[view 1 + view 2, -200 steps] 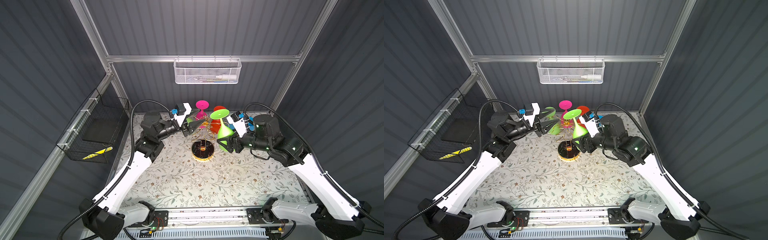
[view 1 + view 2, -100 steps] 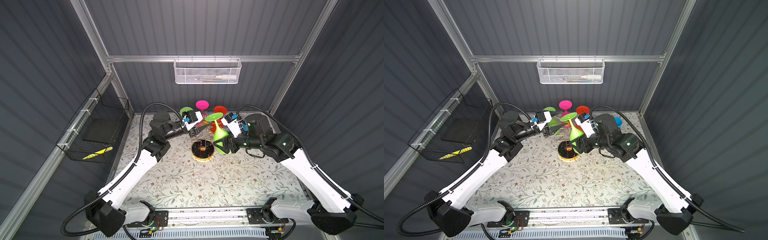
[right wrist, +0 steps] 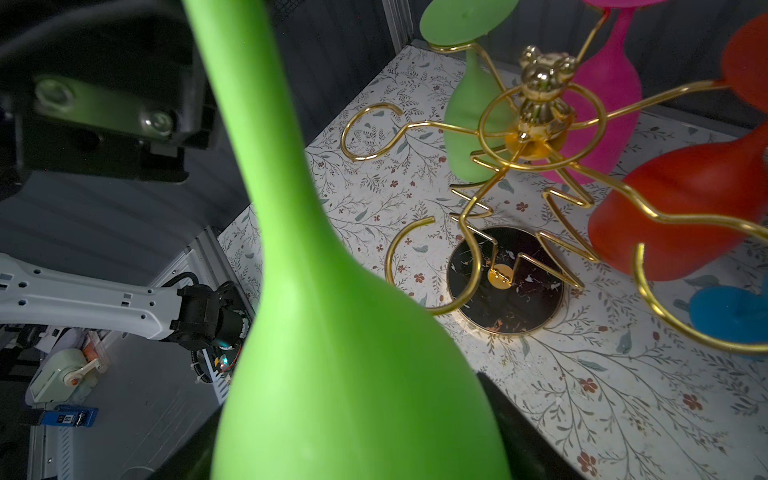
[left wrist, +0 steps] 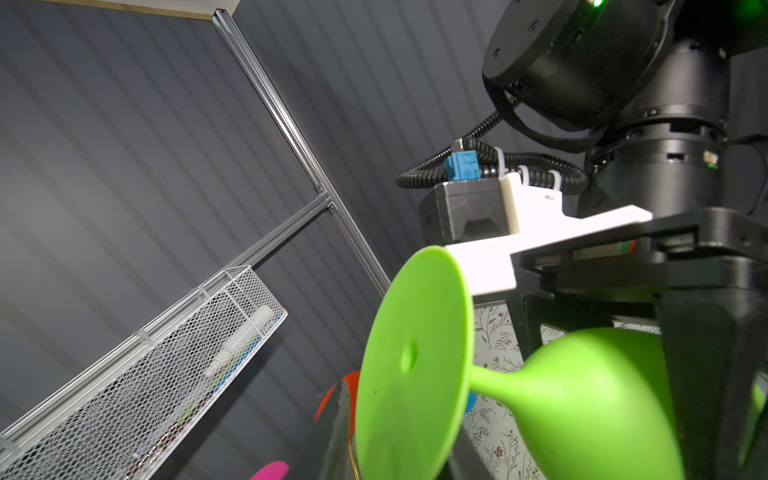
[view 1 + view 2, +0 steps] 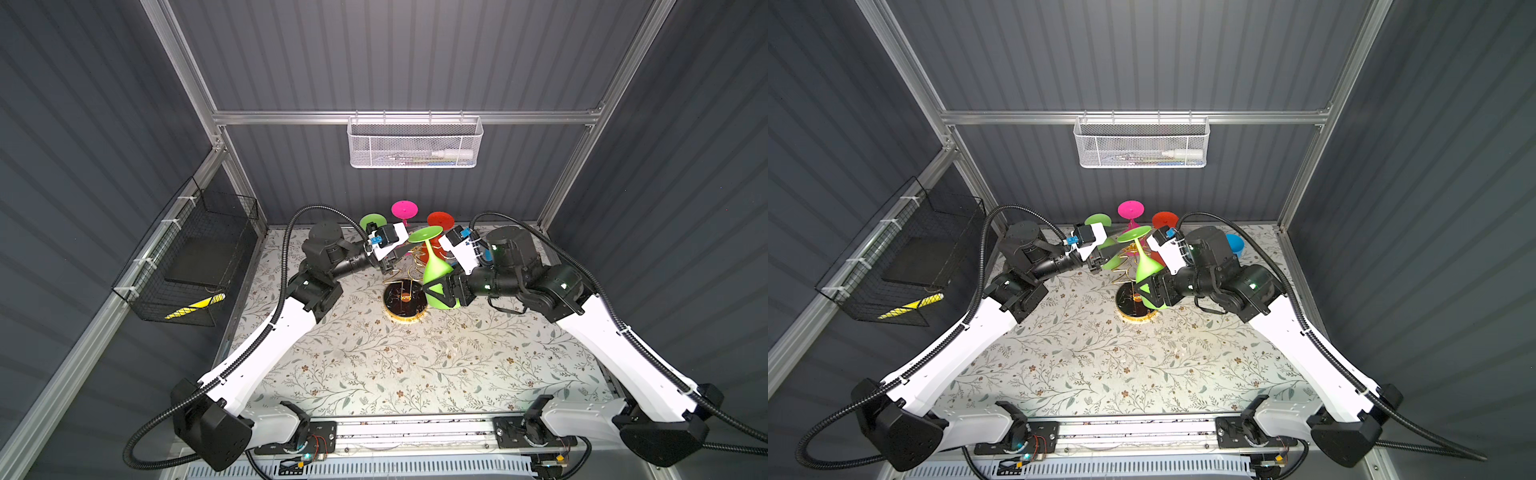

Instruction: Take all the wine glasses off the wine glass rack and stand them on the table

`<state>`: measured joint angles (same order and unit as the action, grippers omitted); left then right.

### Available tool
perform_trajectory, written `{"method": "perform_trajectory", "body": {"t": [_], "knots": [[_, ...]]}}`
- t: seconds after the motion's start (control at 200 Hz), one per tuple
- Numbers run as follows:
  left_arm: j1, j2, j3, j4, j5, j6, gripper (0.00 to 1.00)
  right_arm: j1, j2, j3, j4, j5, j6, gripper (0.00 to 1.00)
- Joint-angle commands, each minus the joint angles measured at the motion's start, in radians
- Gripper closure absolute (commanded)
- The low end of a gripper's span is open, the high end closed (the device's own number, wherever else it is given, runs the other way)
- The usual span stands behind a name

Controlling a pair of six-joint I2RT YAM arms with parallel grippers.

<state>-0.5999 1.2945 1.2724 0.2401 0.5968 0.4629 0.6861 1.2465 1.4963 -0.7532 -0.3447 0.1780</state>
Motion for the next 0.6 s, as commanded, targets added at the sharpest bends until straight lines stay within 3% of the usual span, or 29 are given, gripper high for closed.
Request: {"method": "perform_trajectory", "body": {"t": [0.0,0.26,0.37,0.595], "knots": [[-0.007,0.008,0.042,0.011,-0.027,-0.004,0.79,-0.003,-0.005,0.001,0.007,-0.021,0.008,0.46],[-0.008,-0.002,0.038,-0.014,-0.089,-0.035,1.00,-0.009,-0.060,-0.046,0.074,-0.018,0.043,0.23],[-0.008,-0.019,0.015,-0.015,-0.153,-0.084,1.00,-0.032,-0.096,-0.080,0.114,-0.036,0.081,0.16],[-0.007,-0.027,0.031,-0.107,-0.386,-0.314,1.00,-0.125,-0.240,-0.210,0.268,-0.116,0.171,0.06]]}}
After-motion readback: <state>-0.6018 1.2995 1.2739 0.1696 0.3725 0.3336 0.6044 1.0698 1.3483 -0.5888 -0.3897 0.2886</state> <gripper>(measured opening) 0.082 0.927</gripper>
